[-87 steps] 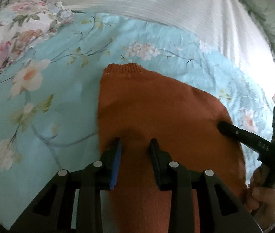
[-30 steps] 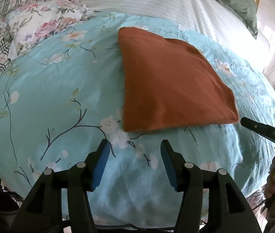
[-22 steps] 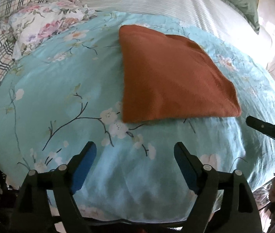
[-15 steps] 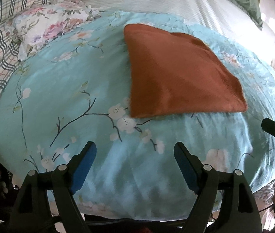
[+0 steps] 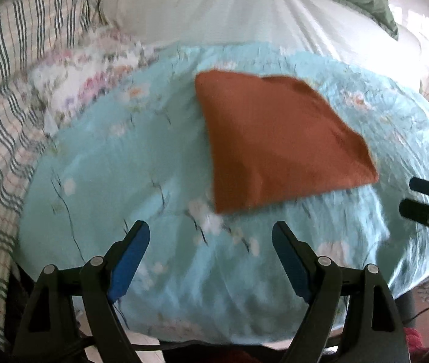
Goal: Fold small clothes
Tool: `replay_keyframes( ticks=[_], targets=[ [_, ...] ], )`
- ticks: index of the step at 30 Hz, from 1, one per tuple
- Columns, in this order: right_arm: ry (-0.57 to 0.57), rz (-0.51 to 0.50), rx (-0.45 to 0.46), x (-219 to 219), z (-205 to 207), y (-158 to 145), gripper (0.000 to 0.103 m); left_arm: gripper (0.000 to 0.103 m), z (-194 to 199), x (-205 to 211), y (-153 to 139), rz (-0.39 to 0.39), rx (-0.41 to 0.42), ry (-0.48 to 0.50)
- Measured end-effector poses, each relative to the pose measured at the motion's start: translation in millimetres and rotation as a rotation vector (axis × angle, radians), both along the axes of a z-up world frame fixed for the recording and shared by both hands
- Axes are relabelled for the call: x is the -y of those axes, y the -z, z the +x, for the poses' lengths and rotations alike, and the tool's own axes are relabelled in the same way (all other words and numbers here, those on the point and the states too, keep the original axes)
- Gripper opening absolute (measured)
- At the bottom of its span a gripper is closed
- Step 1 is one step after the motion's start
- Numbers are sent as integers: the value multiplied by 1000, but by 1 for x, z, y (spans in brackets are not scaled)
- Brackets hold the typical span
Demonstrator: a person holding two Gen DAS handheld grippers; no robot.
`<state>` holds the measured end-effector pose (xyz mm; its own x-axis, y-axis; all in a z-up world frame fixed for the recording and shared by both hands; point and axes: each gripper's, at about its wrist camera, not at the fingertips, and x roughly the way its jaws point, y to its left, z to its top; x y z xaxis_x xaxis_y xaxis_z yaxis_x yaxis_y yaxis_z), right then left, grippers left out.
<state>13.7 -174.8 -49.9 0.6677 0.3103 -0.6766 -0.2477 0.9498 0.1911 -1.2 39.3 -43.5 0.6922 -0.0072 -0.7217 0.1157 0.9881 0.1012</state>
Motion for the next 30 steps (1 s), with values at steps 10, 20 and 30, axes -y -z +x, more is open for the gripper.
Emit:
replay_keyframes(
  ticks=[10, 20, 30],
  targets=[
    [-30, -15, 19, -4, 5, -7, 97, 87, 31, 9, 0, 86, -14, -22],
    [-57, -25, -9, -11, 22, 1, 97, 87, 42, 17, 13, 93, -58, -10],
    [-100, -40, -9, -23, 47, -3, 97, 87, 45, 20, 8, 74, -49, -20]
  ],
)
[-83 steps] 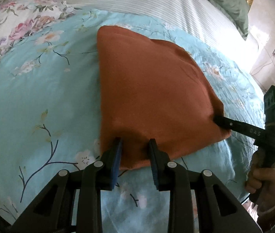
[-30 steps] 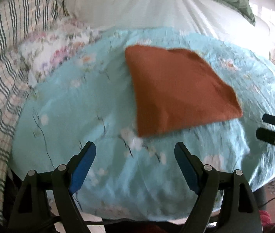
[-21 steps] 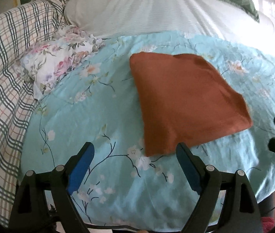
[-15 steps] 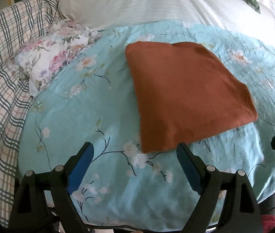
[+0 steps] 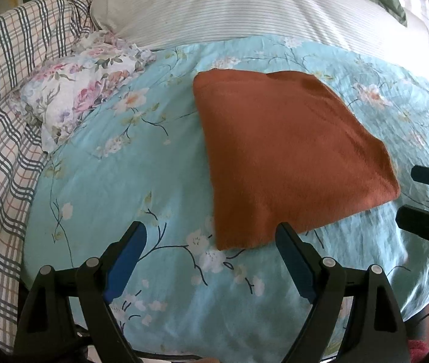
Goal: Fold small clothes
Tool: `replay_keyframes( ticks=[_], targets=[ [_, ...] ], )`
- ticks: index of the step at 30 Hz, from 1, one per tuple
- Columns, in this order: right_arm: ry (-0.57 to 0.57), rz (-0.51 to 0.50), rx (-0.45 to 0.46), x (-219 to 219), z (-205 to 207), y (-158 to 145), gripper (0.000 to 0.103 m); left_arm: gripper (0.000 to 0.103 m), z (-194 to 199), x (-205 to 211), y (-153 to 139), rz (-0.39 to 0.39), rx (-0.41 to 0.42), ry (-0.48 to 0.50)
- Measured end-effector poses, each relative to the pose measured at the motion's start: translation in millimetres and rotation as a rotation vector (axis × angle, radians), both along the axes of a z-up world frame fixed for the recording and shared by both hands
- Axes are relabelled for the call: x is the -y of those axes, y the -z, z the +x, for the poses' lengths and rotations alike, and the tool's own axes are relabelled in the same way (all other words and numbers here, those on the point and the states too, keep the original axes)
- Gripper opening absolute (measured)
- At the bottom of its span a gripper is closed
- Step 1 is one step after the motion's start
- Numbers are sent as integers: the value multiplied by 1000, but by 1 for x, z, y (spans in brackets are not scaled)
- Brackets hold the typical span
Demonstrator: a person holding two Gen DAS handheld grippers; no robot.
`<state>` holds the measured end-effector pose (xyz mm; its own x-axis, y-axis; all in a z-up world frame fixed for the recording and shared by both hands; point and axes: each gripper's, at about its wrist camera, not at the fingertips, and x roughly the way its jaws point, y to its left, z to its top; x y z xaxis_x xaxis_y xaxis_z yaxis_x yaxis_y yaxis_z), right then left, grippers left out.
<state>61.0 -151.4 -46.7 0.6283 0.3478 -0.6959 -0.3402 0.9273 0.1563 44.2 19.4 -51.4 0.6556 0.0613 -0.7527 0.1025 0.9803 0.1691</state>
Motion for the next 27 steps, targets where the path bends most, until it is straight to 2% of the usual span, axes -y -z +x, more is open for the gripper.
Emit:
replay_keyframes(
  ticks=[10, 19, 27],
  targets=[
    [-1, 5, -7, 0, 15, -4, 98, 87, 11, 0, -10, -3, 13, -17],
    [6, 38, 1, 8, 38, -12, 98, 87, 24, 1, -13, -48, 0, 2],
    [48, 83, -17, 17, 68, -14, 98, 88, 52, -8, -10, -88, -20, -33]
  ],
)
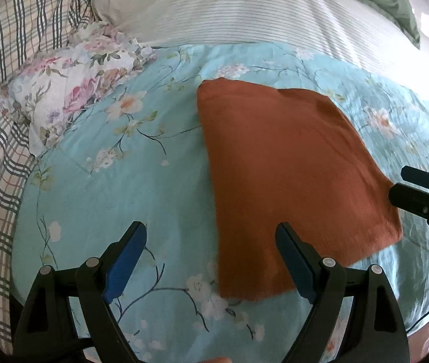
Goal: Fold small clothes
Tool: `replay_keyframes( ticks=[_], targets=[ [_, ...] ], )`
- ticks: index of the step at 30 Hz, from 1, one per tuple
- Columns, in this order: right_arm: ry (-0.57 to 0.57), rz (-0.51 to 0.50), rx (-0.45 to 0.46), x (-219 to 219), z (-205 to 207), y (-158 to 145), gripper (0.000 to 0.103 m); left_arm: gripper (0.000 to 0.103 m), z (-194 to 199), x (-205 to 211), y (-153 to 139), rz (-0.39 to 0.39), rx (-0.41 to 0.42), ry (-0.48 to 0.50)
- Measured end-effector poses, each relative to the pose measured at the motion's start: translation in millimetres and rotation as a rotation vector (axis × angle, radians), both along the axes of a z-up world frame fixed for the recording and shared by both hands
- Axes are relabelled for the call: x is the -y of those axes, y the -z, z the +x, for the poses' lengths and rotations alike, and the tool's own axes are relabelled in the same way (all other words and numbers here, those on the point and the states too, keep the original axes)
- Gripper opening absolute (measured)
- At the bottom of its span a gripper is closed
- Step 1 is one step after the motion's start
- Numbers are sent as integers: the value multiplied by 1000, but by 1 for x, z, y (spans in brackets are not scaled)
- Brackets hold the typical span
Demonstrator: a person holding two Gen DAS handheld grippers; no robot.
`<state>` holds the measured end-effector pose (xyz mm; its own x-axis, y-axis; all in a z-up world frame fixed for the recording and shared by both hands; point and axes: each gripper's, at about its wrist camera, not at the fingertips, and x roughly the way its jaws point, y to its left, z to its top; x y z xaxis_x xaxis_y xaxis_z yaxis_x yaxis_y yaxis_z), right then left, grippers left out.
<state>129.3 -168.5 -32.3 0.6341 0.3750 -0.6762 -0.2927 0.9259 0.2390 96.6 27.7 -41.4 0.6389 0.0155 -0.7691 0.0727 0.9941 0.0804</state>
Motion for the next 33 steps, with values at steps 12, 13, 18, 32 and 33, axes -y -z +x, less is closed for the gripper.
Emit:
replay_keyframes(
  ticks=[12, 13, 18, 32, 33],
  targets=[
    [-3, -10, -24, -3, -1, 2, 98, 88, 1, 3, 0, 17, -8, -24],
    [-2, -13, -22, -3, -4, 0, 98, 88, -1, 4, -1, 19, -6, -24],
    [-16, -15, -16, -4, -22, -7, 98, 87, -16, 7, -6, 22, 5, -18],
    [-28, -51, 8, -7, -63, -19, 98, 87, -54, 11, -15, 14, 20, 9],
    [-29, -52, 10, -7, -65, -19, 98, 87, -55, 11, -15, 15, 21, 11]
  ],
)
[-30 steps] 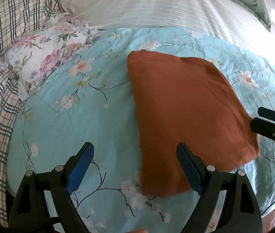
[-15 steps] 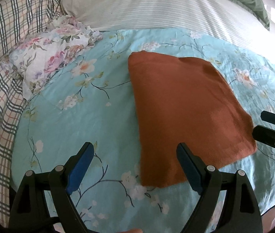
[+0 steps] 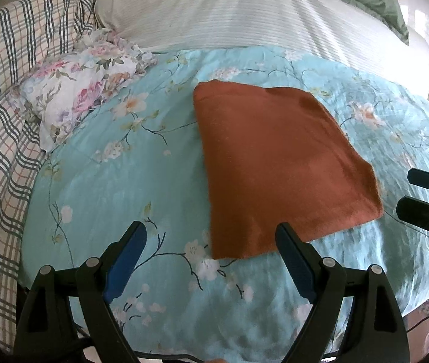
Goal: Fold small clothes
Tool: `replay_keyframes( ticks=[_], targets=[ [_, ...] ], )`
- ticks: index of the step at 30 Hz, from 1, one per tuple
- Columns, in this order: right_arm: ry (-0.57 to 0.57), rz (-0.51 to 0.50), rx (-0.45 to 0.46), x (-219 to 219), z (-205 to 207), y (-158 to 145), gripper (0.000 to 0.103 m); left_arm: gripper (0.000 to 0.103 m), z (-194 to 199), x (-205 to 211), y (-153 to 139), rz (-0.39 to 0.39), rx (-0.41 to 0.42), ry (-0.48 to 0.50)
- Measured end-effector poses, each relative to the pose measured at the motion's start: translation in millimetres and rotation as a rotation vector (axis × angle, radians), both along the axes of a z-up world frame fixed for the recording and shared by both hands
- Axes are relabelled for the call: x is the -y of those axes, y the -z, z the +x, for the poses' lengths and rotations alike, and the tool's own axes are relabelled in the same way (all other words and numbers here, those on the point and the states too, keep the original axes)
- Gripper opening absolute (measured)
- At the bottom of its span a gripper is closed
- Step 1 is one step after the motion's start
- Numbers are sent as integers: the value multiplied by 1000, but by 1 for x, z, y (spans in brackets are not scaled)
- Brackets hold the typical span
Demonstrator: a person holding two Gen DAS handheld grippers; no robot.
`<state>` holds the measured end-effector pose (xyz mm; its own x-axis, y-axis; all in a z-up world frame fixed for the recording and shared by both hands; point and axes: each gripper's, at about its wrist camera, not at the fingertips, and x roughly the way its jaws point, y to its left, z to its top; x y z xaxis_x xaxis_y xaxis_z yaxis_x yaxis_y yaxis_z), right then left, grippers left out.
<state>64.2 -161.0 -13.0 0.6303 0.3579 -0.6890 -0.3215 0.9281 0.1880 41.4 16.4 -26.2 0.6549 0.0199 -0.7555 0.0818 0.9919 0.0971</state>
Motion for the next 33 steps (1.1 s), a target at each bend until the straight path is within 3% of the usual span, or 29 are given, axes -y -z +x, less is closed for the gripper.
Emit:
replay_keyframes(
  ticks=[33],
  targets=[
    [8, 15, -7, 7, -4, 3, 98, 88, 0, 4, -3, 11, 2, 33]
  ],
)
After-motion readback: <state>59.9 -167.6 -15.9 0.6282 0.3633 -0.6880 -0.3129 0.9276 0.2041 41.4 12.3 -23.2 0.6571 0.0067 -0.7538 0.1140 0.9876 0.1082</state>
